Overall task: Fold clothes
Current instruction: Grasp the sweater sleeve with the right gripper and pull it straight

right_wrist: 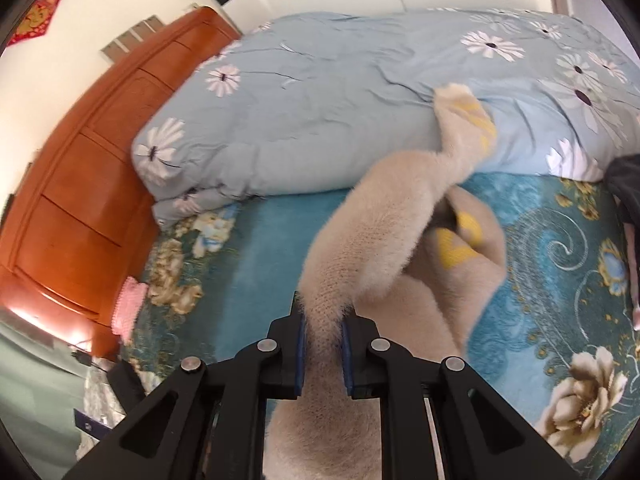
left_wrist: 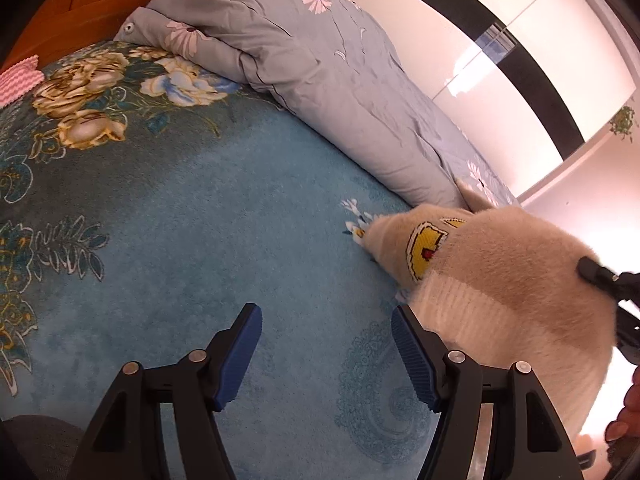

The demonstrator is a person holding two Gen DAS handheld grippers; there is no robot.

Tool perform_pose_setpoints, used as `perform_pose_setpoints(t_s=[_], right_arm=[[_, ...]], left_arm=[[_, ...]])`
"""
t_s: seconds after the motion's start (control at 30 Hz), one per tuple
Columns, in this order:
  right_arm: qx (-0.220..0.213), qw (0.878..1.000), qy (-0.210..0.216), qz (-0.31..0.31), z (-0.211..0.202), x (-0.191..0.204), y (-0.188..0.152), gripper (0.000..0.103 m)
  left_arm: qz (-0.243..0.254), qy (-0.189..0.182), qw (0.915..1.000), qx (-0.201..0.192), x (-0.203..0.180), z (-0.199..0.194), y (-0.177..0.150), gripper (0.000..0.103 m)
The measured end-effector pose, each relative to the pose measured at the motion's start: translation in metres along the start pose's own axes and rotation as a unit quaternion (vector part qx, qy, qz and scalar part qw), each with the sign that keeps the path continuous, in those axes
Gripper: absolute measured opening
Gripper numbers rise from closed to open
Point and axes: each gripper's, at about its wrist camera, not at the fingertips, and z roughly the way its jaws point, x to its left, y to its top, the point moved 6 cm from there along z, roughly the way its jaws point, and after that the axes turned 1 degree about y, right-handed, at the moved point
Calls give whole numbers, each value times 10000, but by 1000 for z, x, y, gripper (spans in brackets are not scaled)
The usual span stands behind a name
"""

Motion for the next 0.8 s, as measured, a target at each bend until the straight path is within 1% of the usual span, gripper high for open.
perform_pose_setpoints(t_s=[0.13,0.23,0.37,0.4,0.53,0.6,0.67,0.8], right_arm=[[-312,9984,455,-96,-17,36,21,15],[-600,9942,868,-204,-37,63,37,15],[-883,9875,1300,-105,-63,69,46,15],[-917,9869,1326,-44,-66,64,46,15],[-887,9899,1060,314,-64,15,35,15],[-729,9934,706,527,-53,-18,20,15],[-481,9952,302,802,-41,-57,-4,15],[-141,9924,-446,1134,-26,-120,-49,15]], left_arm=[[-220,-13,9996,-154,13,-11,8,71],[-393,-6,9988,-285,23,-19,13,71],[-600,0,9975,-360,35,-25,17,71],[-631,0,9974,-355,36,-24,18,71],[-559,8,9981,-270,35,-20,17,71],[-477,21,9986,-224,31,-17,15,71],[-392,43,9991,-164,28,-14,13,71],[-288,108,9995,-50,24,-7,9,71]])
